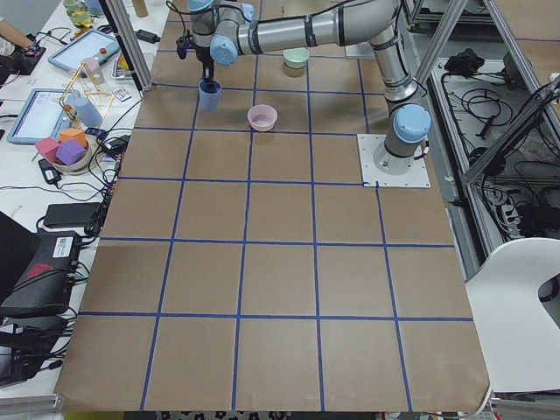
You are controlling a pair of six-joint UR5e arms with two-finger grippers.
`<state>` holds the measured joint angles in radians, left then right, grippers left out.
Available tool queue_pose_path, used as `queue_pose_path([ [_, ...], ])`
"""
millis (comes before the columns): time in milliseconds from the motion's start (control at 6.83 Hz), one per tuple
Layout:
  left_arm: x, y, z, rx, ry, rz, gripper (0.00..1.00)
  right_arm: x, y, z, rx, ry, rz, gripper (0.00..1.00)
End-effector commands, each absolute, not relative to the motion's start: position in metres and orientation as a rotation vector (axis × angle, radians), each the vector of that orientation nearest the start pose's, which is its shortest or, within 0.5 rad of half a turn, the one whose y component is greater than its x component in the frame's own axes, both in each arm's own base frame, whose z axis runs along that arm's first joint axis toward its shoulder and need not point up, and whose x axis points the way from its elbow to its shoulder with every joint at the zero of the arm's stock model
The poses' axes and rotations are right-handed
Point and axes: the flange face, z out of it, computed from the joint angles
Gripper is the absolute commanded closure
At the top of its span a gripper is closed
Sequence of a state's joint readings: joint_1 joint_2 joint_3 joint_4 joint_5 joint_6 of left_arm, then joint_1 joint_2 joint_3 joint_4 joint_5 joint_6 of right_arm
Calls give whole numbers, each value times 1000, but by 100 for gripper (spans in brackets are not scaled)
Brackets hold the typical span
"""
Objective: Stack blue cups with both arms
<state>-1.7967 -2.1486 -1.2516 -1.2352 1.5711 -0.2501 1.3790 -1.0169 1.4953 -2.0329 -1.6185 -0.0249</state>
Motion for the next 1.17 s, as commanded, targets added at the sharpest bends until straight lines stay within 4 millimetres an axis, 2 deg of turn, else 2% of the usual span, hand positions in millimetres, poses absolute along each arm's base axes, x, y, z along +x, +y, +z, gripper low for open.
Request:
queue_pose_path([
  [0,-394,-629,303,99,3169,-112,100,1,-682,235,259,3155,51,93],
  [146,-403,-626,280,129,3161,-57,100,0,-681,232,245,3165,67,100],
  [293,-407,-624,276,138,3156,-49,100,-1,-684,237,242,3166,58,100],
  [439,-407,-623,264,135,3142,-14,100,0,-684,243,245,3162,47,100],
  [585,-408,-626,250,123,3141,1,69,-1,-684,250,245,3165,33,100],
  [732,-409,-627,248,132,3141,4,55,0,-683,265,246,3163,3,100],
  [878,-408,-626,251,125,3138,-3,1,1,-681,288,245,3160,15,100],
  [1024,-399,-625,289,114,3155,-32,0,5,-673,322,242,3150,47,100],
])
